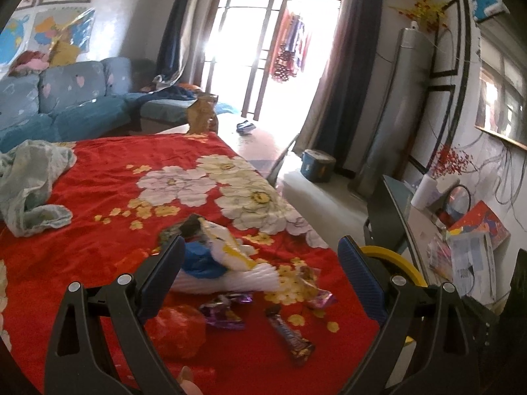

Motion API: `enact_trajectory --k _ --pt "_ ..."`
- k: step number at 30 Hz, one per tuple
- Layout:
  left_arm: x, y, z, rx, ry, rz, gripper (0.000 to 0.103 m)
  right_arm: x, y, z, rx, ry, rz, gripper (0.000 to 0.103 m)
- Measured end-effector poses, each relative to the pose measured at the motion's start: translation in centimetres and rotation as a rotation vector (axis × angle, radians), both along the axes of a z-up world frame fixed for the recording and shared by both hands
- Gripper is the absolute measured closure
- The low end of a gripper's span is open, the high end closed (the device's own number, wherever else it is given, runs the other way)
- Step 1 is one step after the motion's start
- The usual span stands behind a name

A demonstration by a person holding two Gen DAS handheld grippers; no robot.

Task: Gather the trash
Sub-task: 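Move both open grippers back over the remaining trash on the bedspread, then close the right gripper on the chocolate bar wrapper while the left gripper grasps the red plastic bag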

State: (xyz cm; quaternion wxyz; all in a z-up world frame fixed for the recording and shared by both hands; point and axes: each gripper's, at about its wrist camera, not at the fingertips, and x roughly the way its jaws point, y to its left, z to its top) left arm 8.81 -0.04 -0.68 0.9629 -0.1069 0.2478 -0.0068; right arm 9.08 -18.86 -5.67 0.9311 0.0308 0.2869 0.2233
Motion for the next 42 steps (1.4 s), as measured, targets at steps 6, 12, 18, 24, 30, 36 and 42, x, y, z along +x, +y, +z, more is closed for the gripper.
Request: enact_trajectory --k 6,12,18,24,30,36,42 --pt "-0.2 2.2 -0.1 -0.020 0.006 0.053 0.012 -0.1 2.4 0.0 -0.021 0.004 0.059 0.031" --pt "-0.3 5.0 -0.3 -0.031 0.023 0.115 0.011 -0.1 4.9 -0.1 -0.037 0.018 0.117 0.031" --pt "0.1 8.1 -1.5 -0.050 0.081 0.187 0.011 0.6 7.2 -0.9 -0.062 0.050 0.164 0.031" --pt "1.0 10.7 -3.6 -0.091 0.165 0.224 0.011 1.9 8.8 -2.4 -0.083 0.117 0.185 0.031" --pt "1.6 12.6 -5.7 -0.163 0.240 0.236 0.012 2.7 10.0 -4.0 -0.112 0.176 0.198 0.039" --pt "2.0 13.1 -7.0 -0.217 0.279 0.206 0.021 3.2 10.7 -5.3 -0.127 0.223 0.208 0.050" --pt "2.3 12.7 -8.0 -0.284 0.318 0.151 0.030 3.1 10.8 -6.4 -0.137 0.248 0.203 0.060"
